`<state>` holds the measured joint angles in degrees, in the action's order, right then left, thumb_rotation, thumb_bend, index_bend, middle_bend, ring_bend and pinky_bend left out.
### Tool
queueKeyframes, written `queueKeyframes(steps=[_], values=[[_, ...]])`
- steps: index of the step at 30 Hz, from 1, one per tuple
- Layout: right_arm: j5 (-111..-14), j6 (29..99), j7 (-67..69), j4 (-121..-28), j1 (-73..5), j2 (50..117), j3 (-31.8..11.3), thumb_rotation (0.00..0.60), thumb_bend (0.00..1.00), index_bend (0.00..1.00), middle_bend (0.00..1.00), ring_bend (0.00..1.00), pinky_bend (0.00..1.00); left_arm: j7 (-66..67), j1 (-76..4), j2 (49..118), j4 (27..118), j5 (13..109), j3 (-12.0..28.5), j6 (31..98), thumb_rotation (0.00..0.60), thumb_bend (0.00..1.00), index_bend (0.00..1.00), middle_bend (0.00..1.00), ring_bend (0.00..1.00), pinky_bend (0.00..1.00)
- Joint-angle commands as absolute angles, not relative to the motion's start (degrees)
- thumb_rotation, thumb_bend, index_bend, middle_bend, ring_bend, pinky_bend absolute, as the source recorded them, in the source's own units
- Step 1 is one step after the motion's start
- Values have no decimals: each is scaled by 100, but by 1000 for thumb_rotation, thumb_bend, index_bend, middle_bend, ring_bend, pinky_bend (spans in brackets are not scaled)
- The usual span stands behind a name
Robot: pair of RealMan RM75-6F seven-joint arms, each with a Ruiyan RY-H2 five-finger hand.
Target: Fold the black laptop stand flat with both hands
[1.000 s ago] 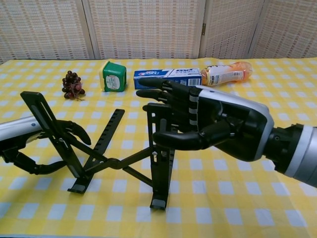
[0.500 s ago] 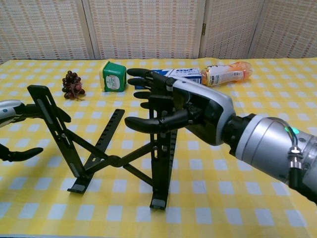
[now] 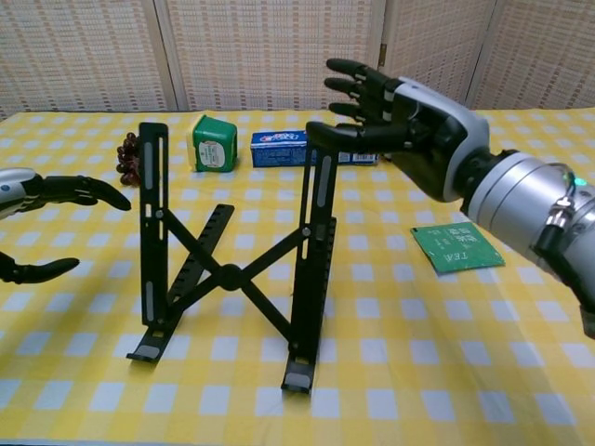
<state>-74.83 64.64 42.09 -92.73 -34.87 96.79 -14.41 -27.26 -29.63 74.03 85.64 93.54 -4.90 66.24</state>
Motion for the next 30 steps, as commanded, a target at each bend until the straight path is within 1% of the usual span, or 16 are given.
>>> queueKeyframes(steps=[1, 5, 7, 13, 16, 18, 20, 23, 24, 26, 28, 30], values=[[-7517, 6791, 4220, -9302, -3286, 9500, -1593, 600, 317, 0, 0, 21, 0, -2689, -2994, 7367, 8595, 9343, -453, 6596, 600, 437, 219, 188, 55, 100], [-7902, 7125, 4147, -9377, -3131, 9257, -1575, 600, 316, 0, 0, 16, 0, -2608, -3070, 7316, 8630, 9303, -381, 6500, 600, 436, 219, 187, 55, 97], [-8151, 7192, 4036, -9391, -3107, 9122, -1484, 600, 317, 0, 0, 17, 0, -2526, -3128, 7294, 8619, 9289, -343, 6425, 600, 436, 219, 187, 55, 97], [-9331, 7463, 3313, -9298, -3034, 8644, -852, 600, 317, 0, 20, 21, 0, -2020, -3447, 7282, 8463, 9302, -161, 6101, 600, 436, 225, 187, 56, 95], [-9799, 7501, 2815, -9290, -3031, 8380, -579, 600, 317, 0, 47, 47, 0, -1567, -3664, 7390, 8271, 9334, -33, 5919, 600, 433, 228, 187, 57, 94], [-10050, 7476, 2408, -9302, -3043, 8208, -431, 600, 317, 3, 84, 81, 0, -1136, -3818, 7530, 8078, 9336, 68, 5793, 600, 421, 223, 186, 56, 96], [-10219, 7407, 1967, -9340, -3068, 8071, -331, 600, 317, 26, 131, 114, 0, -724, -3981, 7712, 7857, 9277, 166, 5605, 600, 380, 199, 173, 55, 96], [-10360, 7236, 1387, -9412, -3119, 7924, -222, 600, 316, 81, 220, 186, 1, -271, -4196, 8009, 7496, 9186, 282, 5369, 600, 295, 126, 116, 34, 91], [-10377, 7186, 1229, -9430, -3135, 7903, -207, 600, 316, 104, 251, 214, 11, -126, -4248, 8104, 7370, 9157, 307, 5311, 600, 269, 91, 79, 19, 80], [-10396, 7092, 926, -9436, -3170, 7890, -197, 600, 317, 158, 310, 270, 49, 133, -4335, 8304, 7128, 9074, 355, 5199, 600, 236, 19, 11, 0, 32], [-10380, 6991, 623, -9432, -3210, 7923, -203, 600, 317, 215, 372, 338, 96, 354, -4406, 8527, 6882, 8964, 401, 5103, 600, 228, 0, 0, 0, 4], [-10365, 6903, 356, -9397, -3252, 7996, -213, 600, 317, 278, 431, 406, 156, 539, -4463, 8768, 6578, 8930, 446, 5133, 600, 215, 0, 0, 0, 0]])
